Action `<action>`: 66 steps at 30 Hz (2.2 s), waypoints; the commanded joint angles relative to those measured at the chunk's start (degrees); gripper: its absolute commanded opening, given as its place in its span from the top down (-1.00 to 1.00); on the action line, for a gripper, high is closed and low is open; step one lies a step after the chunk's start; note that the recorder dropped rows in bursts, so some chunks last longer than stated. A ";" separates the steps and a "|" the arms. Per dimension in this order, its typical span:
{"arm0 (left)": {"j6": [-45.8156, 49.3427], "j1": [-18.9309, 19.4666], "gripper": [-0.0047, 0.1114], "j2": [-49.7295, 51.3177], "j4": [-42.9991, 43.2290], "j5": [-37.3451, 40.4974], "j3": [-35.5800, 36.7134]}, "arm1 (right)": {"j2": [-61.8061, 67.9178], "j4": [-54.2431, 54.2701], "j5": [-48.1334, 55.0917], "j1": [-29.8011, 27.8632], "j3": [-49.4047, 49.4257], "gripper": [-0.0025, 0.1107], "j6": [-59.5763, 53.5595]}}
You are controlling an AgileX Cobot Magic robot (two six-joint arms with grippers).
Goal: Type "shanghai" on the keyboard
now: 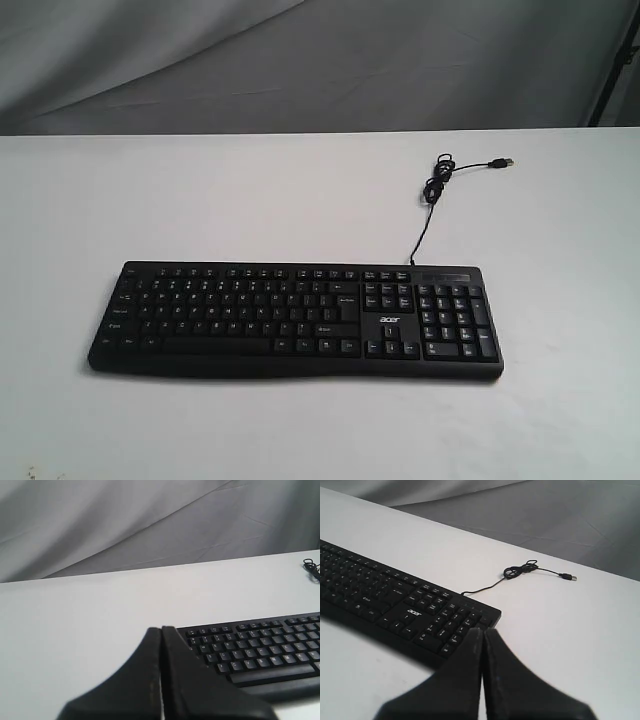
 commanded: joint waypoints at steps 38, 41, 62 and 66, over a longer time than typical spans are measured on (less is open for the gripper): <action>-0.16 -0.23 0.92 -0.20 0.04 -0.27 0.25 | 87.54 10.30 -15.06 36.88 -48.72 0.96 7.38; -0.16 -0.23 0.92 -0.20 0.04 -0.27 0.25 | 92.58 10.08 -11.84 37.09 -54.60 0.96 7.09; -0.16 -0.23 0.92 -0.20 0.04 -0.27 0.25 | 124.41 8.45 2.10 32.76 -91.55 0.96 -3.26; -0.16 -0.23 0.92 -0.20 0.04 -0.27 0.25 | 128.32 10.00 9.32 32.76 -99.56 0.96 -3.81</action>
